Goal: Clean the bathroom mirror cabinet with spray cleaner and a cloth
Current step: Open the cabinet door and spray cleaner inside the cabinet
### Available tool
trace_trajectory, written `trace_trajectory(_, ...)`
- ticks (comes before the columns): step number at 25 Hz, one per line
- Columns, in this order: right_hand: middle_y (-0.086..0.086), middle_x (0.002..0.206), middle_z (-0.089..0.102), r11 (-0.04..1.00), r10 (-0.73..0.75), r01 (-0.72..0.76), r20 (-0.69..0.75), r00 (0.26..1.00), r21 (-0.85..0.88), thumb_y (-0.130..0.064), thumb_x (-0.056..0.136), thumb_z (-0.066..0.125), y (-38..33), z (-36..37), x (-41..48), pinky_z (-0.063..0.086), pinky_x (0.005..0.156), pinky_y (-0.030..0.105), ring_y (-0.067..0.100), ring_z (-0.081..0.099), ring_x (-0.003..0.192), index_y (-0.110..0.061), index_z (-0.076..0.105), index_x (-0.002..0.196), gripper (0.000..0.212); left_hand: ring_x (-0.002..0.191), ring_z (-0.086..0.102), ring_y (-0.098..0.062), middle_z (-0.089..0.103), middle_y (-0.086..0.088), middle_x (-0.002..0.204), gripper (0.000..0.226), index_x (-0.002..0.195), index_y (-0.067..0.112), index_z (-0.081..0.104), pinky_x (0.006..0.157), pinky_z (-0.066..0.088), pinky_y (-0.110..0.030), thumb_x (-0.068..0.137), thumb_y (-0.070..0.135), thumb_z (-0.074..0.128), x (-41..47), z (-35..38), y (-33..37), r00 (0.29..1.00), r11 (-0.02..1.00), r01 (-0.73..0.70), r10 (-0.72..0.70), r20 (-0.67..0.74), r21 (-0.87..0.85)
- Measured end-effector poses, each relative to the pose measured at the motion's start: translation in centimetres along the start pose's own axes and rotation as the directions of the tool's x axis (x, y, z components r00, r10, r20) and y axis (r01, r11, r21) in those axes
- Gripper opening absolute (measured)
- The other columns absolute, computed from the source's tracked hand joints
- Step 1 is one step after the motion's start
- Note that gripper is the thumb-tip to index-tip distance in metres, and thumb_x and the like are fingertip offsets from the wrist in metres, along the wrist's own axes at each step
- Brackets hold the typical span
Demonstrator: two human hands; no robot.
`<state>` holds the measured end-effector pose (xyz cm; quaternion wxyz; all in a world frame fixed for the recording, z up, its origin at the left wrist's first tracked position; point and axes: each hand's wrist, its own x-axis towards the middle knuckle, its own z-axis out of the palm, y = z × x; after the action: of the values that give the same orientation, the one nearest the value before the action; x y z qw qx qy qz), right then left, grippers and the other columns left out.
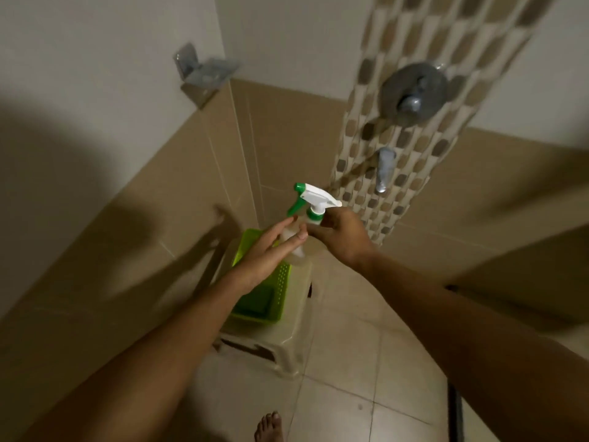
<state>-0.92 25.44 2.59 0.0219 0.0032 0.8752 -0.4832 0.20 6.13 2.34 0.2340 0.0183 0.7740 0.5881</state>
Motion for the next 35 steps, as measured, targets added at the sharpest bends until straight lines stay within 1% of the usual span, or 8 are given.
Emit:
trace_trajectory(4, 0.001, 0.096, 0.078, 0.986, -0.101, 0.112, -0.090, 0.991, 0.125, -0.044, 0.084, 0.079, -6.2, -13.4, -9.9, 0.058, 0.085, 0.051, 0.023, 0.074, 0.092, -0.022, 0.076, 0.103, 0.030, 0.143, 0.039, -0.005, 0.042, 0.013, 0.158, 0.107, 0.155, 0.039, 0.039, 0.120, 0.034, -0.033, 0.062, 0.078, 0.077, -7.6, 8.0, 10.2, 0.976, 0.971, -0.216, 0.212, 0.047, 0.106)
trace_trajectory(7, -0.003, 0.089, 0.078, 0.971, -0.140, 0.166, -0.157, 0.978, 0.171, -0.021, 0.089, 0.079, -10.4, -24.4, -19.4, 0.053, 0.071, 0.023, 0.004, 0.071, 0.077, -0.008, 0.076, 0.104, 0.020, 0.142, 0.042, -0.005, 0.044, 0.020, 0.154, 0.097, 0.150, 0.045, 0.038, 0.117, 0.039, -0.031, 0.068, 0.065, 0.086, -13.3, 16.3, 17.5, 0.907, 0.885, -0.421, 0.404, 0.121, 0.199)
trace_trajectory(10, 0.000, 0.089, 0.078, 0.966, -0.147, 0.200, -0.291, 0.946, 0.162, -0.021, 0.088, 0.080, -13.4, -34.1, -29.6, 0.047, 0.064, 0.018, 0.002, 0.066, 0.070, -0.009, 0.077, 0.100, 0.017, 0.126, 0.047, 0.005, 0.040, 0.037, 0.129, 0.083, 0.141, 0.044, 0.032, 0.089, 0.036, 0.004, 0.080, 0.039, 0.087, -20.2, 25.3, 25.0, 0.805, 0.775, -0.591, 0.553, 0.215, 0.224)
trace_trajectory(15, 0.003, 0.094, 0.079, 0.970, -0.117, 0.205, -0.482, 0.868, 0.134, -0.024, 0.086, 0.081, -15.9, -46.2, -43.7, 0.050, 0.062, 0.016, 0.008, 0.072, 0.079, -0.009, 0.076, 0.104, 0.024, 0.113, 0.054, 0.013, 0.055, 0.020, 0.132, 0.094, 0.149, 0.031, 0.037, 0.079, 0.042, 0.001, 0.074, 0.041, 0.091, -27.2, 38.1, 32.8, 0.664, 0.672, -0.732, 0.668, 0.336, 0.114)
trace_trajectory(20, 0.017, 0.103, 0.075, 0.967, -0.102, 0.226, -0.631, 0.769, 0.120, -0.030, 0.085, 0.081, -16.6, -55.8, -52.6, 0.057, 0.090, 0.049, 0.028, 0.072, 0.094, -0.006, 0.072, 0.108, 0.034, 0.111, 0.066, -0.004, 0.061, 0.006, 0.132, 0.112, 0.152, 0.028, 0.034, 0.093, 0.058, -0.026, 0.060, 0.038, 0.097, -31.1, 48.0, 40.4, 0.521, 0.629, -0.774, 0.700, 0.488, -0.076)
trace_trajectory(24, 0.015, 0.106, 0.074, 0.948, -0.094, 0.272, -0.667, 0.739, 0.168, -0.033, 0.087, 0.079, -17.0, -63.2, -57.1, 0.055, 0.100, 0.052, 0.032, 0.072, 0.101, -0.008, 0.066, 0.118, 0.041, 0.109, 0.069, -0.010, 0.066, 0.004, 0.127, 0.104, 0.149, 0.031, 0.039, 0.095, 0.060, -0.038, 0.062, 0.034, 0.096, -33.2, 55.3, 46.1, 0.395, 0.574, -0.801, 0.720, 0.570, -0.170)
trace_trajectory(29, 0.011, 0.103, 0.073, 0.897, -0.136, 0.374, -0.660, 0.739, 0.234, -0.033, 0.092, 0.069, -17.0, -73.0, -59.8, 0.054, 0.069, 0.035, 0.026, 0.063, 0.085, -0.012, 0.064, 0.110, 0.028, 0.120, 0.065, -0.018, 0.063, 0.007, 0.135, 0.095, 0.148, 0.042, 0.041, 0.099, 0.058, -0.043, 0.067, 0.042, 0.093, -34.3, 63.2, 53.6, 0.221, 0.529, -0.815, 0.661, 0.717, -0.236)
trace_trajectory(35, 0.012, 0.095, 0.070, 0.923, -0.173, 0.350, -0.637, 0.751, 0.163, -0.036, 0.101, 0.055, -16.1, -84.9, -59.0, 0.053, 0.065, 0.034, 0.019, 0.064, 0.067, -0.008, 0.061, 0.098, 0.028, 0.110, 0.070, -0.012, 0.073, 0.011, 0.116, 0.076, 0.140, 0.044, 0.045, 0.091, 0.060, -0.037, 0.075, 0.029, 0.082, -31.7, 71.5, 61.3, 0.180, 0.561, -0.772, 0.643, 0.745, -0.298)
